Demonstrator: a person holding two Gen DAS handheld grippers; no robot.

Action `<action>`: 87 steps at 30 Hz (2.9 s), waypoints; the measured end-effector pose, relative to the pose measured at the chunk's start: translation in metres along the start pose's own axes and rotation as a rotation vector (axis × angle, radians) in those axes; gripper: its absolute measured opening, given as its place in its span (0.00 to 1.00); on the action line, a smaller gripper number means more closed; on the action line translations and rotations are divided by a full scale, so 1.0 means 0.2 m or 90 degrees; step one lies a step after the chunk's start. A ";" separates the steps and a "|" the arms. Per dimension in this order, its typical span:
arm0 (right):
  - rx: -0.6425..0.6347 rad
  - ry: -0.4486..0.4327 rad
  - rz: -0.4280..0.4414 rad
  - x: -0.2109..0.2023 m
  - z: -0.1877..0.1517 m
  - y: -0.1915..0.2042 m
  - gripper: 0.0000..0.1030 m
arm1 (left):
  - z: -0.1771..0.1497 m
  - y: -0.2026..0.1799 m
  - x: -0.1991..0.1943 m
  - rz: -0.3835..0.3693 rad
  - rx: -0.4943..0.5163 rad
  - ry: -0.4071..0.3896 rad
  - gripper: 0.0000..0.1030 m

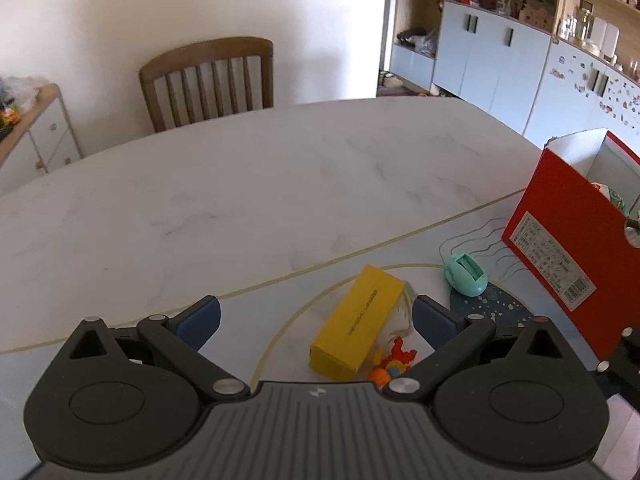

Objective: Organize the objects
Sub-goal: 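Grasp the yellow box with left tool while right grasps the pale green cylinder, then carry the yellow box and green cylinder over the red-and-white box with both tools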

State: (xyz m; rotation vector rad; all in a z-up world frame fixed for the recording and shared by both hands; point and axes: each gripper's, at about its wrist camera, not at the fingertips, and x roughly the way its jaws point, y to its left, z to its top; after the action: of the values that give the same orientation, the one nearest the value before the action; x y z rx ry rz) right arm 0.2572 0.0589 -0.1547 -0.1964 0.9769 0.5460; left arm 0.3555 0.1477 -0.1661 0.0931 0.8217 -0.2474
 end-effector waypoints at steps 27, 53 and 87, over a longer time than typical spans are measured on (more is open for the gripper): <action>-0.073 0.024 -0.009 0.15 0.03 0.11 0.36 | 0.00 -0.02 0.13 -0.096 0.037 0.026 0.33; 0.045 -0.021 -0.002 -0.26 -0.02 -0.02 0.18 | -0.02 0.04 -0.24 -0.005 -0.057 0.043 0.29; 0.187 -0.162 -0.102 -0.99 -0.27 -0.76 0.19 | 0.16 -0.80 -0.70 -0.074 0.008 0.007 0.29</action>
State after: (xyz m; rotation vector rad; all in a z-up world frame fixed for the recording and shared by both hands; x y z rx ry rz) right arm 0.2103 -0.1601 -0.0341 0.0566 0.7745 0.2682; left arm 0.2455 0.0123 -0.0392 0.0580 0.8382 -0.3614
